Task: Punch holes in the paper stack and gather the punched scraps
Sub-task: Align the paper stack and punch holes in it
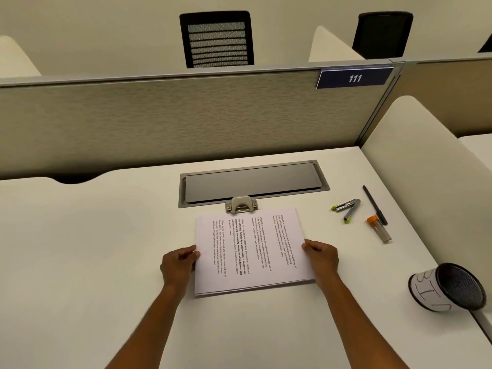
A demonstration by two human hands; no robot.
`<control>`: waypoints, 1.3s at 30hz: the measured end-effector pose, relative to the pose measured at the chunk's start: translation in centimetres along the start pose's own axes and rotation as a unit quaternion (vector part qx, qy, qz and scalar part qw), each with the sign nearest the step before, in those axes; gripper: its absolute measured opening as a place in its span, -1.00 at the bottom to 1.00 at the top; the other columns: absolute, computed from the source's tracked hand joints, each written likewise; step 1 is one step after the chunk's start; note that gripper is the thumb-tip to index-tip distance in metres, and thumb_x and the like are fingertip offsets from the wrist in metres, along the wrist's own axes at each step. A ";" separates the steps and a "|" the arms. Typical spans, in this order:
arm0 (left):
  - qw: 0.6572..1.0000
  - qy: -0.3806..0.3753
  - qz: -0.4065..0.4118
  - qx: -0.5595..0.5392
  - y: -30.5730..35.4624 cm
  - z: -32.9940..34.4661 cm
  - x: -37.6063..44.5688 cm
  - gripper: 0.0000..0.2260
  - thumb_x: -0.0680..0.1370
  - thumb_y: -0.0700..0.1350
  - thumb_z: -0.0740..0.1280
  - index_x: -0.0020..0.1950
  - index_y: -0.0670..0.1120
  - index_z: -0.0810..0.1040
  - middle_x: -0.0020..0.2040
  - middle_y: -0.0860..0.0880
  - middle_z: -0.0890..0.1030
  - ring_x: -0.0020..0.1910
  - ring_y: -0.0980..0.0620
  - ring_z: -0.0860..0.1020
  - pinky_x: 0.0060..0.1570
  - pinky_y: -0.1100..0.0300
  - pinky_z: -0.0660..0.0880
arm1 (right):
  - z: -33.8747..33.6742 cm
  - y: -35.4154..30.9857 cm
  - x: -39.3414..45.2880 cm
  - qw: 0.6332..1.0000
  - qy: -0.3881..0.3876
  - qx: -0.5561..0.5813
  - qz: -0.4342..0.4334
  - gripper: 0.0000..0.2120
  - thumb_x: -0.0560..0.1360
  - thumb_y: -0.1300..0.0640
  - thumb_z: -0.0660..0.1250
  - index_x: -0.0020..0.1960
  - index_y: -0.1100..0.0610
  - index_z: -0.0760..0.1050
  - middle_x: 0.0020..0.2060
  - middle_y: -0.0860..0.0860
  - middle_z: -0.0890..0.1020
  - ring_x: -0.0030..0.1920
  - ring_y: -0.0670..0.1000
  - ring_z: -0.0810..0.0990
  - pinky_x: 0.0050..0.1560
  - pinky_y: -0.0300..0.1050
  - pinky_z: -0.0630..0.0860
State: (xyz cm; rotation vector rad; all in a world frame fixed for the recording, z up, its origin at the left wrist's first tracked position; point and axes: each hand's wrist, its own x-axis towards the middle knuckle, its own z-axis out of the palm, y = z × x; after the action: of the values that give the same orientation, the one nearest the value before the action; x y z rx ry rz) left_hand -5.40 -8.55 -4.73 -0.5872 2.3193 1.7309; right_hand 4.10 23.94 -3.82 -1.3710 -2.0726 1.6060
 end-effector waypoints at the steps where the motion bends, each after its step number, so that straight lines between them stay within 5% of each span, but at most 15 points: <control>1: 1.000 0.000 0.000 0.002 0.0 0.0 0.1 -0.78 0.46 -0.25 0.51 0.10 -0.19 0.69 -0.08 -0.10 0.71 -0.18 -0.08 0.66 0.06 -0.07 0.64 | 0.1 -0.1 0.0 1.000 -0.001 -0.006 -0.003 -0.77 0.48 0.21 0.43 0.12 0.23 0.64 0.10 0.10 0.69 0.03 0.00 0.59 0.19 -0.15 0.47; 12: 1.000 0.008 0.002 0.004 0.2 -0.2 1.2 -0.76 0.46 -0.27 0.50 0.13 -0.22 0.67 -0.02 -0.13 0.70 -0.11 -0.13 0.65 0.02 0.03 0.63 | 1.0 -0.9 0.2 1.000 0.001 -0.016 -0.012 -0.76 0.49 0.21 0.42 0.14 0.23 0.64 0.11 0.10 0.68 0.11 0.07 0.61 0.14 -0.22 0.43; 25: 1.000 0.014 -0.004 -0.014 0.4 0.0 1.6 -0.76 0.47 -0.30 0.48 0.14 -0.24 0.66 0.02 -0.15 0.69 -0.03 -0.20 0.66 0.02 0.00 0.62 | 1.7 -1.7 0.5 1.000 -0.005 -0.001 0.000 -0.75 0.50 0.21 0.40 0.16 0.25 0.62 0.13 0.12 0.67 0.14 0.11 0.61 0.24 -0.07 0.49; 39: 0.999 0.015 0.010 0.028 0.5 -0.2 1.8 -0.78 0.48 -0.27 0.47 0.12 -0.21 0.68 -0.09 -0.09 0.68 -0.22 -0.11 0.61 0.07 -0.08 0.63 | 1.6 -2.1 -0.1 1.000 -0.007 -0.014 0.003 -0.76 0.52 0.19 0.38 0.17 0.21 0.62 0.15 0.08 0.66 0.17 0.09 0.59 0.19 -0.15 0.46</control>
State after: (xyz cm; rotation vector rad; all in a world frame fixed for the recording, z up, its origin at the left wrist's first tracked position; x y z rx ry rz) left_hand -7.26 -9.01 -4.93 -0.5863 2.3937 1.6695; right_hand 2.00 22.84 -2.72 -1.3810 -2.1084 1.6004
